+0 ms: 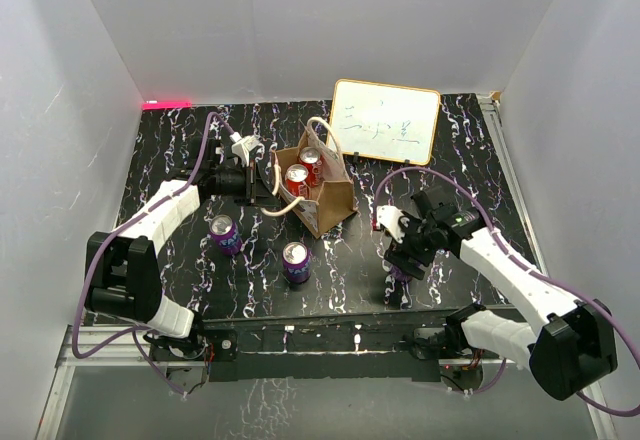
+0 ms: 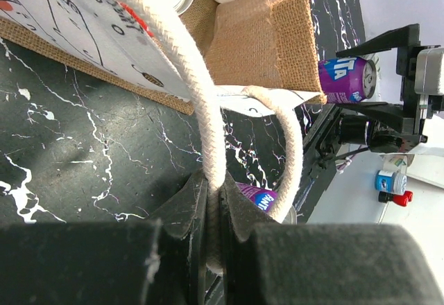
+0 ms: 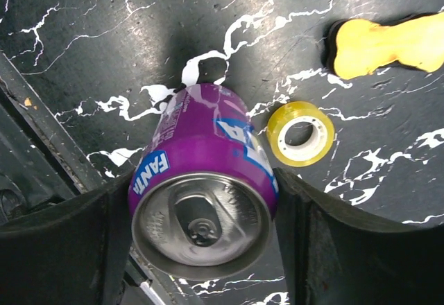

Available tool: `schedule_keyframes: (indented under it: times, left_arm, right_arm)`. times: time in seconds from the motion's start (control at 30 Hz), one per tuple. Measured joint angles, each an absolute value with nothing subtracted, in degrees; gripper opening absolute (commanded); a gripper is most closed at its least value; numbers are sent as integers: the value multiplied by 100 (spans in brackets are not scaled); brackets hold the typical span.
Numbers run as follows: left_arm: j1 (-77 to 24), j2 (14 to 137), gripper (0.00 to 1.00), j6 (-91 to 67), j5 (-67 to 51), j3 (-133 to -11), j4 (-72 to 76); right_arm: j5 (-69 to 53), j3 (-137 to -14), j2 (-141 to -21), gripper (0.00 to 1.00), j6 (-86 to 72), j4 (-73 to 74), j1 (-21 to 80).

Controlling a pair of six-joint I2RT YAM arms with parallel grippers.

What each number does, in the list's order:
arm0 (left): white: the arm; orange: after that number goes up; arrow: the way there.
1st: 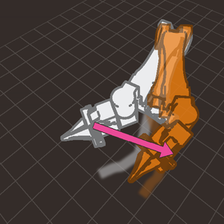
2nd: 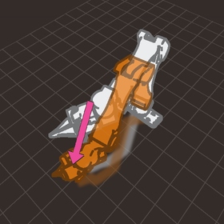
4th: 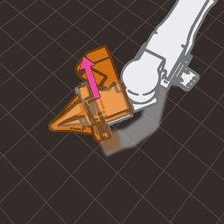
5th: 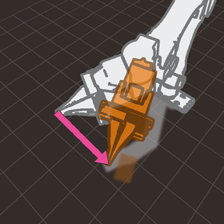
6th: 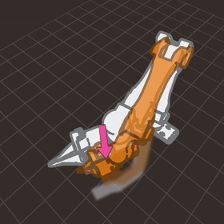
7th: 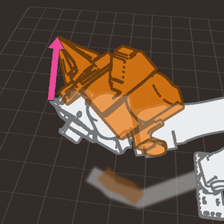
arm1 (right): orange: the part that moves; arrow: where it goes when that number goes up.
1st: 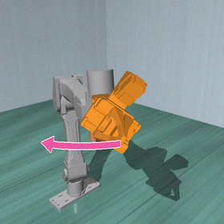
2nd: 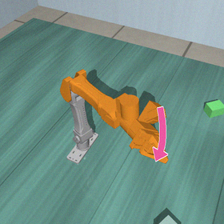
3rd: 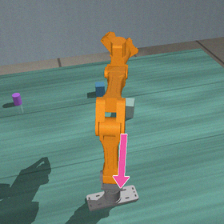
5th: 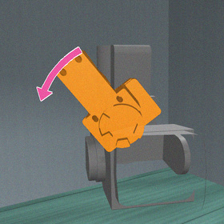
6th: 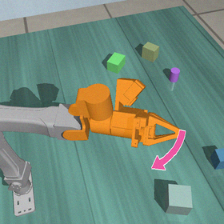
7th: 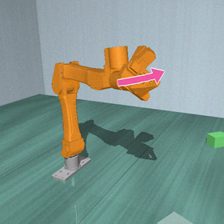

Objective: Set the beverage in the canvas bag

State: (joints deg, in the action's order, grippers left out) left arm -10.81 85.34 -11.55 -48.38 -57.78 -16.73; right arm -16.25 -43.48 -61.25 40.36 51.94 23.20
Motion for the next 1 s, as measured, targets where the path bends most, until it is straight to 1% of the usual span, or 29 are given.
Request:
schedule_keyframes:
  times: [0.33,0.43,0.53,0.63,0.73,1.0]
  left_arm:
    - [-1081,8536,0,-1153,-4801,-5778,-1680]
    - [-1081,8543,0,-1153,-4801,-5778,-1682]
    - [-1081,8569,0,-1153,-4801,-5778,-1688]
    - [-1081,8589,0,-1153,-4799,-5778,-1699]
    - [-1081,8593,0,-1153,-4801,-5791,-1706]
    - [-1081,8597,0,-1129,-4799,-5835,-1728]
  right_arm:
    - [-1619,-4230,-5900,70,4040,5170,2320]
    - [-1619,-4230,-5863,60,4036,5148,2320]
    - [-1623,-4230,-5863,53,4034,5144,2318]
    - [-1653,-4259,-5865,49,4012,5151,2320]
    - [-1734,-4482,-5929,43,3903,5166,2320]
    - [-2226,-5874,-6453,34,3647,4989,2349]
